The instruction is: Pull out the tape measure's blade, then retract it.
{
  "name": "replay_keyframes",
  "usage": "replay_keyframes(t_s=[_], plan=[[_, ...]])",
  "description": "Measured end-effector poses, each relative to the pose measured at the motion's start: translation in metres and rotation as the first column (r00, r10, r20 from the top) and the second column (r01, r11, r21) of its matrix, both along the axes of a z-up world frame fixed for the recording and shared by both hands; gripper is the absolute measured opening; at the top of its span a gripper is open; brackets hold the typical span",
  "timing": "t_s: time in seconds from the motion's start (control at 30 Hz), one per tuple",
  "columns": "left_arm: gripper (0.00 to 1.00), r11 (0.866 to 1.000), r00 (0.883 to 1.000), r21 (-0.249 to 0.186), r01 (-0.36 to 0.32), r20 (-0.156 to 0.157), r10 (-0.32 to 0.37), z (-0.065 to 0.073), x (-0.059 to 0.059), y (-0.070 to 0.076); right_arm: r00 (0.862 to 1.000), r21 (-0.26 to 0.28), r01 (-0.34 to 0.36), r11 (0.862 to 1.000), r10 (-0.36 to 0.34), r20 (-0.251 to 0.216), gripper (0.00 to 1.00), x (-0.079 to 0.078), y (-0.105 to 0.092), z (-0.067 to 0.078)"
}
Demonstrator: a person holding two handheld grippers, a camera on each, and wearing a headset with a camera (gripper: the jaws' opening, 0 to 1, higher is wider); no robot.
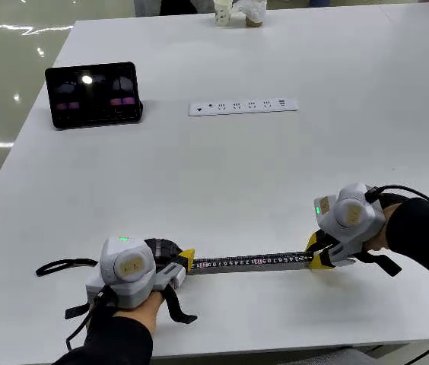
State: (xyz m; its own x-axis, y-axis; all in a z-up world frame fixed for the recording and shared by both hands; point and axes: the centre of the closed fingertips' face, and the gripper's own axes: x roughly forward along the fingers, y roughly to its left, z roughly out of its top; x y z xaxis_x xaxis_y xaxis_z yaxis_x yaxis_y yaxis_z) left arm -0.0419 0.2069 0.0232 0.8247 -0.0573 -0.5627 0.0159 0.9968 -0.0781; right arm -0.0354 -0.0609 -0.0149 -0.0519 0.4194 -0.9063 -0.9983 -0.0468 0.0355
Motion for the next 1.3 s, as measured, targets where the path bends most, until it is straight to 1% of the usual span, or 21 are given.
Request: replay_keyframes(t_s=[0.03,0.1,0.13,0.17,0.23,0.3,0.4,0.47,0.53,0.57,0.7,0.87,0.9,0.97,1.07,1.13,1.2,1.3], plan=[[0.66,1.000,1.000,-0.007,0.000,-0.002,0.000,-0.0004,-0.0003,-0.0008,1.000,0.000,0.001,1.000,-0.001,0.000,0.11,0.0002,0.0000,0.0000],[0.63,1.000,1.000,-0.024,0.007,-0.019,-0.007,-0.0007,-0.0023,-0.0042,1.000,-0.004,0.017,1.000,-0.017,-0.005,0.11,0.0002,0.0005,0.0003],[0.62,1.000,1.000,-0.003,0.010,-0.018,-0.010,0.0001,-0.0019,-0.0028,1.000,-0.008,0.016,1.000,-0.016,-0.004,0.12,0.0002,0.0008,0.0003],[0.62,1.000,1.000,0.002,0.010,-0.023,-0.010,0.0000,-0.0022,-0.0029,1.000,-0.018,0.009,1.000,-0.009,0.002,0.12,-0.0003,0.0009,0.0000],[0.62,1.000,0.999,0.008,0.013,-0.030,-0.013,-0.0009,-0.0024,-0.0024,1.000,-0.028,0.023,0.999,-0.023,0.000,0.12,-0.0004,0.0012,0.0001],[0.62,1.000,0.999,0.019,0.018,-0.038,-0.017,-0.0016,-0.0023,-0.0027,1.000,-0.026,0.021,0.999,-0.021,0.003,0.12,-0.0004,0.0008,-0.0001],[0.61,0.998,0.998,0.047,0.037,-0.053,-0.034,-0.0030,-0.0027,-0.0032,1.000,-0.008,0.023,1.000,-0.023,0.001,0.11,-0.0003,0.0003,0.0000],[0.61,0.998,0.998,0.052,0.038,-0.058,-0.035,-0.0037,-0.0023,-0.0028,1.000,-0.002,0.024,1.000,-0.024,0.000,0.11,0.0001,0.0007,-0.0001],[0.61,0.997,0.998,0.059,0.041,-0.057,-0.038,-0.0039,-0.0025,-0.0026,1.000,-0.004,0.009,1.000,-0.009,0.004,0.11,-0.0002,0.0011,-0.0002],[0.60,0.996,0.997,0.070,0.050,-0.055,-0.046,-0.0040,-0.0025,-0.0022,1.000,-0.011,-0.002,1.000,0.002,0.009,0.11,-0.0010,0.0016,-0.0003],[0.60,0.997,0.997,0.064,0.045,-0.060,-0.041,-0.0043,-0.0023,-0.0020,1.000,-0.036,-0.012,0.999,0.012,0.012,0.11,-0.0002,0.0021,-0.0007],[0.60,0.997,0.997,0.060,0.045,-0.059,-0.042,-0.0039,-0.0026,-0.0020,1.000,-0.036,0.006,0.999,-0.006,-0.003,0.11,0.0004,0.0027,-0.0005],[0.60,0.997,0.997,0.060,0.046,-0.058,-0.042,-0.0038,-0.0027,-0.0021,1.000,-0.048,0.014,0.999,-0.015,-0.001,0.11,0.0000,0.0043,-0.0003],[0.60,0.997,0.997,0.059,0.046,-0.058,-0.043,-0.0037,-0.0026,-0.0020,1.000,-0.072,-0.009,0.997,0.010,0.016,0.11,-0.0003,0.0047,-0.0007],[0.60,0.997,0.997,0.059,0.049,-0.058,-0.045,-0.0040,-0.0021,-0.0016,1.000,-0.093,-0.021,0.995,0.023,0.013,0.11,0.0000,0.0056,-0.0012],[0.60,0.997,0.997,0.058,0.050,-0.058,-0.047,-0.0042,-0.0021,-0.0018,1.000,-0.095,-0.023,0.995,0.024,0.010,0.11,0.0002,0.0053,-0.0010],[0.60,0.997,0.997,0.058,0.052,-0.058,-0.048,-0.0043,-0.0018,-0.0017,1.000,-0.092,-0.010,0.996,0.010,0.002,0.11,0.0004,0.0056,-0.0011],[0.60,0.997,0.997,0.059,0.054,-0.061,-0.051,-0.0045,-0.0021,-0.0019,1.000,-0.089,-0.005,0.996,0.006,0.006,0.11,0.0000,0.0061,-0.0015]])
